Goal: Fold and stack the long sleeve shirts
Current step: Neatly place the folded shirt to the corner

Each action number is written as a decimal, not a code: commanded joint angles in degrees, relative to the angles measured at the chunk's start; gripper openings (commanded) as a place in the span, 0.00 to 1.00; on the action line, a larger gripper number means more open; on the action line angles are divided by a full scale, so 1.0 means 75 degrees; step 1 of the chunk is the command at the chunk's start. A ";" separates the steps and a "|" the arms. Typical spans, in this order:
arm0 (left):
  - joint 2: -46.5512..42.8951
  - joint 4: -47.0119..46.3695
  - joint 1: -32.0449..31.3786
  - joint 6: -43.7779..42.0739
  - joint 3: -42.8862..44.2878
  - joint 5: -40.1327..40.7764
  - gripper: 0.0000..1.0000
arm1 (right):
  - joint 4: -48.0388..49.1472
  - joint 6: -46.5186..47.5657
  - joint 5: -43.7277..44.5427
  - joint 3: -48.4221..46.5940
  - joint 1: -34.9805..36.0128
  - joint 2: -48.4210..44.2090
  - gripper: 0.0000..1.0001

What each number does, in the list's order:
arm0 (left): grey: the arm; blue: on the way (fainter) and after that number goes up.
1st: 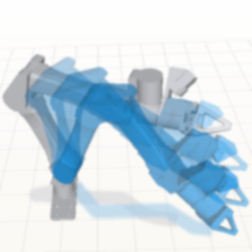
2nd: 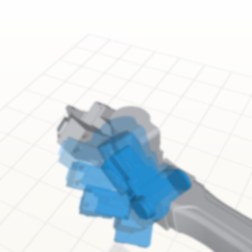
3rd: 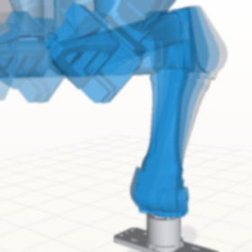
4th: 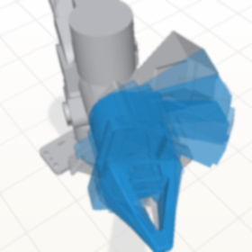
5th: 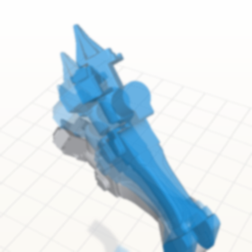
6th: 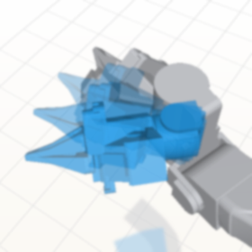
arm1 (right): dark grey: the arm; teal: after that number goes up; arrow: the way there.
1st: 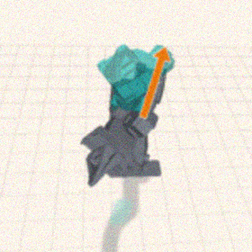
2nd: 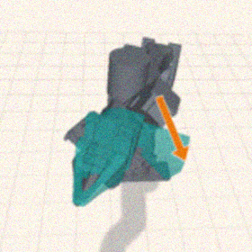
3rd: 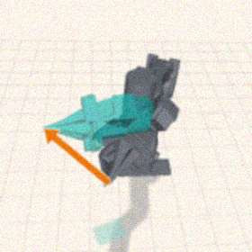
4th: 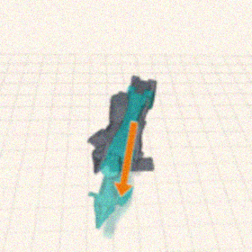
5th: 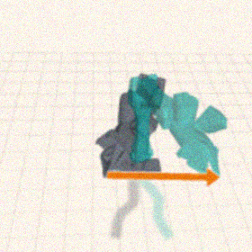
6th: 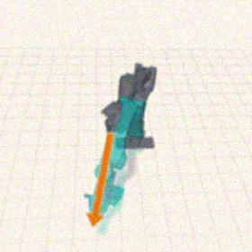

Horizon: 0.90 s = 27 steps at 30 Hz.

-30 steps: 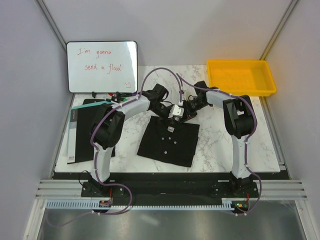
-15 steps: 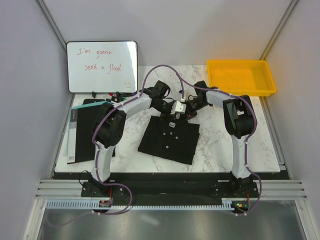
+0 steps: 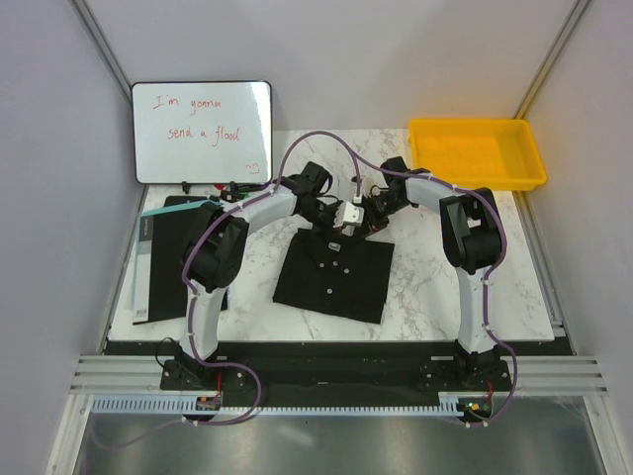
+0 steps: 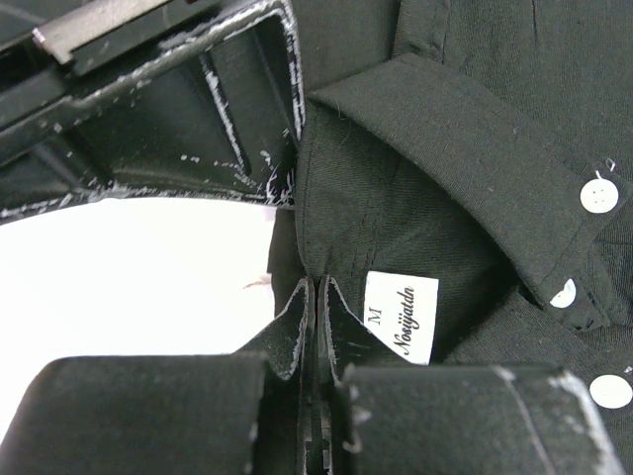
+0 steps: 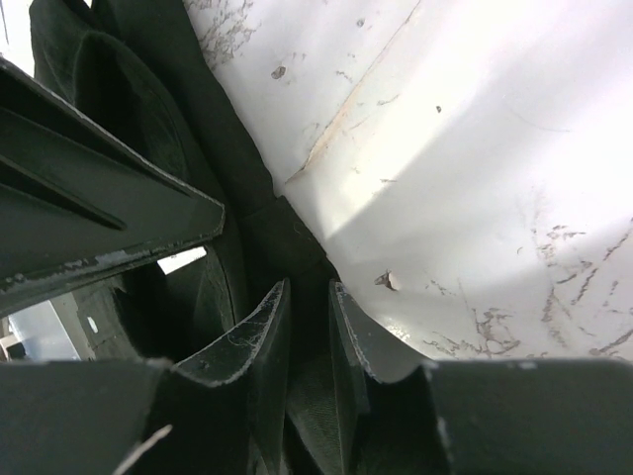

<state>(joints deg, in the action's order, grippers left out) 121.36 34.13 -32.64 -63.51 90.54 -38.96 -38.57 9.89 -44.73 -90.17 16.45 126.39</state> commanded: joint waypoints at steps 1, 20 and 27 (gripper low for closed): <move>-0.0220 -0.0144 0.0145 0.0194 -0.0025 0.0203 0.02 | -0.0037 0.0228 0.0374 -0.0223 -0.0002 0.0152 0.30; -0.3209 -0.0484 0.1763 0.4059 -0.2577 -0.1180 0.61 | -0.0601 -0.0428 -0.1032 0.1730 0.0196 -0.3538 0.53; -0.2167 -0.0589 0.1739 0.5816 -0.2943 -0.1146 0.55 | -0.0107 -0.0359 -0.0564 0.3234 0.0854 -0.2933 0.49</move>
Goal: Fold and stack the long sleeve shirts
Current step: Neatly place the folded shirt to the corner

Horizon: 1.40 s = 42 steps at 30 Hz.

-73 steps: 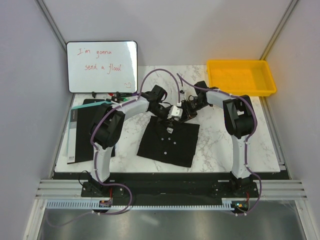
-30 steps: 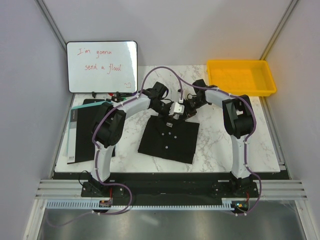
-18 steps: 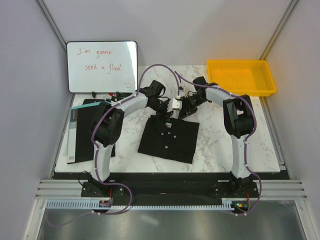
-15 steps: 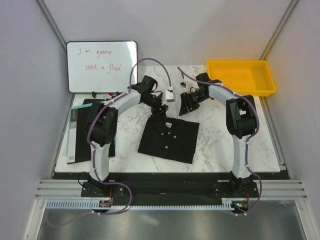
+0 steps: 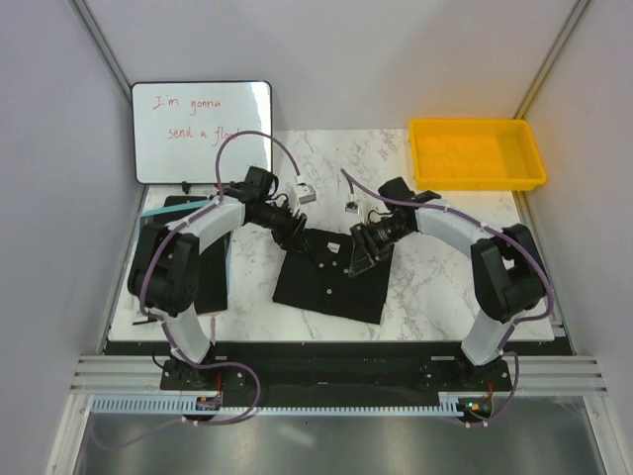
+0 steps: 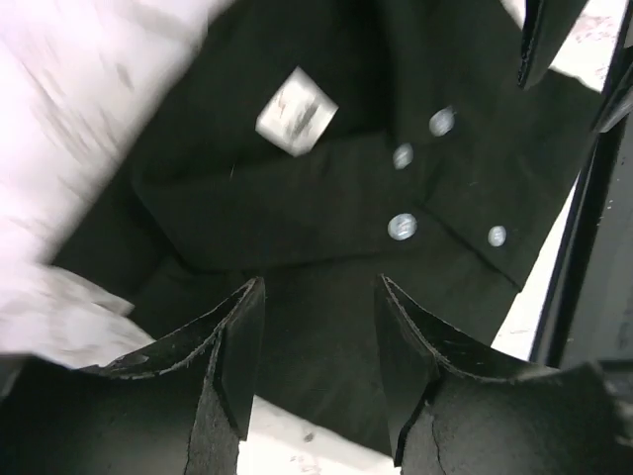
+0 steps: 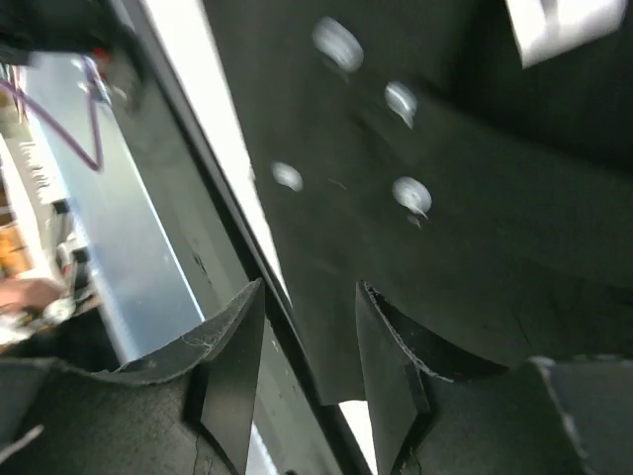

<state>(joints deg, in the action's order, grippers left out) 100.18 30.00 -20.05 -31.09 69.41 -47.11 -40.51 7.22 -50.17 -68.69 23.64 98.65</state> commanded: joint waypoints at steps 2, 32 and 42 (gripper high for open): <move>0.0937 -0.0074 0.0060 0.1754 -0.0172 0.0105 0.55 | 0.0105 0.0348 0.0802 0.0299 -0.0117 0.0955 0.49; -0.1850 -0.0695 0.0142 0.2071 -0.0161 0.1219 0.99 | -0.1922 0.4778 0.6186 -0.1782 -0.6888 0.2453 0.48; -0.2061 -0.0718 0.0131 0.2071 -0.0113 0.1488 0.99 | -0.2087 0.5259 0.7017 -0.3639 -0.7698 0.3265 0.48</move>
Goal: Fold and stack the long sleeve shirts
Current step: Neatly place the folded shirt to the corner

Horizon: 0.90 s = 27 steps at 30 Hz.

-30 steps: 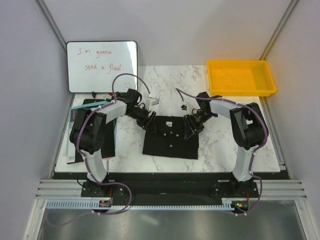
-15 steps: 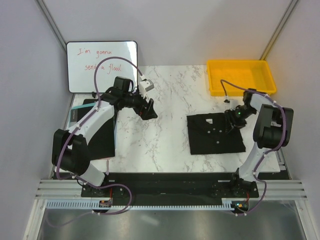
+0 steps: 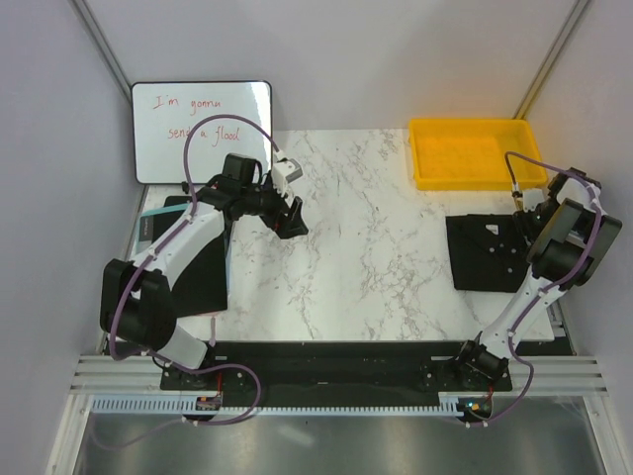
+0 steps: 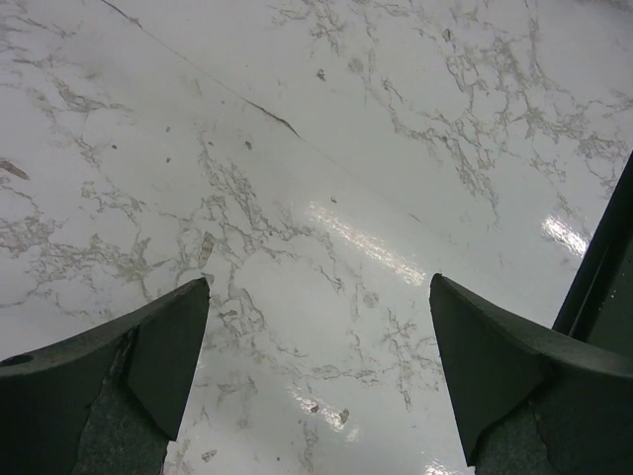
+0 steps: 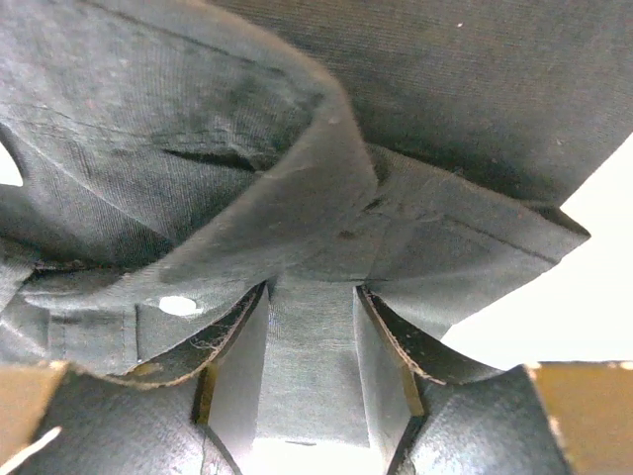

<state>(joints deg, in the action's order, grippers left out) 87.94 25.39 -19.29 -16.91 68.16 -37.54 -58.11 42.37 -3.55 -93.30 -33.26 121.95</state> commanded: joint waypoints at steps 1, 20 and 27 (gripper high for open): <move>-0.0498 -0.0080 0.0040 0.0226 0.0064 0.0293 0.99 | 0.0248 0.0585 0.0778 -0.0392 -0.0124 -0.0028 0.47; -0.0510 0.2005 0.2044 0.1575 0.2315 0.0374 0.99 | 0.2162 -0.4321 -0.3546 -0.0162 0.3342 -0.4540 0.98; -0.0827 0.2064 0.2068 0.0778 0.0699 0.1371 0.99 | 0.3447 -0.4689 -0.2961 0.2863 0.4994 -0.5525 0.98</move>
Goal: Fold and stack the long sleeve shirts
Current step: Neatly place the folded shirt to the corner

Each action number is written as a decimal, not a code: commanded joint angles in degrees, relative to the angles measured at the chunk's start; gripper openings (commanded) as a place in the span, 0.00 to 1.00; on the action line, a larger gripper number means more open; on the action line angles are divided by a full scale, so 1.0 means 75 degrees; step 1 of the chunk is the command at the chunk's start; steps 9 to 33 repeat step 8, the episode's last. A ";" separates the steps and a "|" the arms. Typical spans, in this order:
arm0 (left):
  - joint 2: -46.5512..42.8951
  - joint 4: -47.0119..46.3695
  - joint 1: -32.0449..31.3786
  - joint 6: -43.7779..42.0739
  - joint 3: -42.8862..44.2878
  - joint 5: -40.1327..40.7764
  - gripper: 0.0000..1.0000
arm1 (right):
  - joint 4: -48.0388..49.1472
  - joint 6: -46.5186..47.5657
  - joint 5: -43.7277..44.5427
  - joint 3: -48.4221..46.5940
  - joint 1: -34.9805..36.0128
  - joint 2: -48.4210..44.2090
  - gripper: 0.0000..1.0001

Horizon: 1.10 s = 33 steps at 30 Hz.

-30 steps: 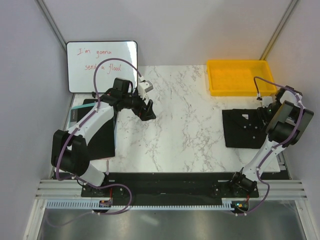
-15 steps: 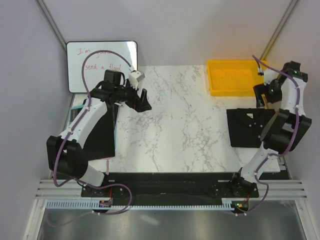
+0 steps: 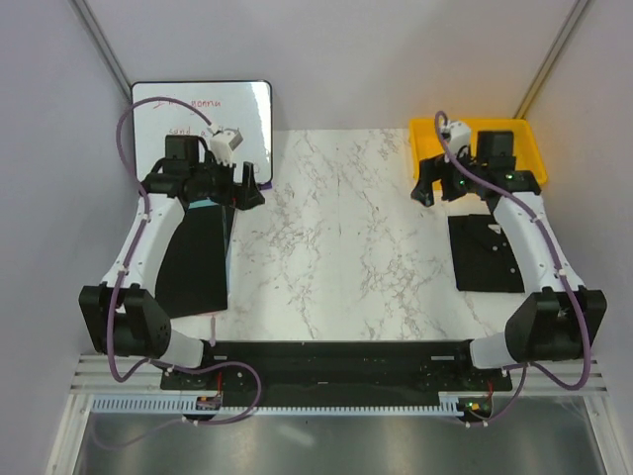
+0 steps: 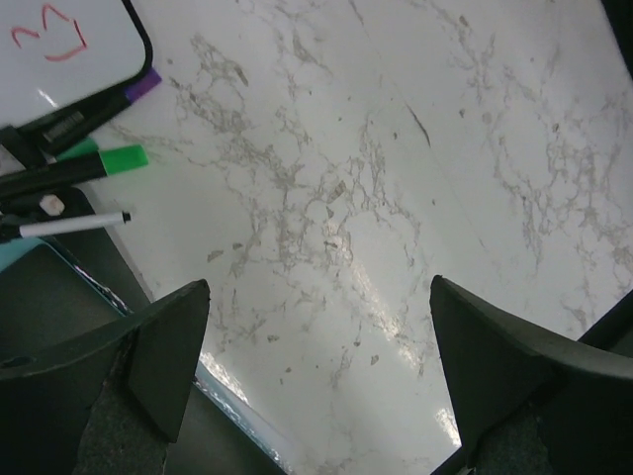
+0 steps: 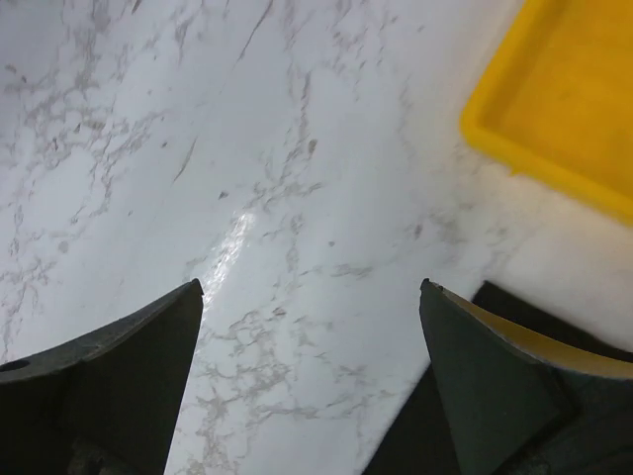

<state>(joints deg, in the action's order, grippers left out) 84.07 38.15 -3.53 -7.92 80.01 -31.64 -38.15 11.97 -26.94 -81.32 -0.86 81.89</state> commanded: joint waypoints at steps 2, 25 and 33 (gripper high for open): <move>-0.0358 0.0339 -0.0022 -0.0397 -0.1418 0.0656 0.99 | 0.0856 -0.0506 0.0345 0.2016 0.0818 -0.0452 0.98; -0.0628 0.0140 -0.0033 -0.0151 -0.1611 0.0784 0.99 | 0.0904 -0.0108 0.0754 0.2664 0.0982 -0.1016 0.98; -0.0628 0.0140 -0.0033 -0.0151 -0.1611 0.0784 0.99 | 0.0904 -0.0108 0.0754 0.2664 0.0982 -0.1016 0.98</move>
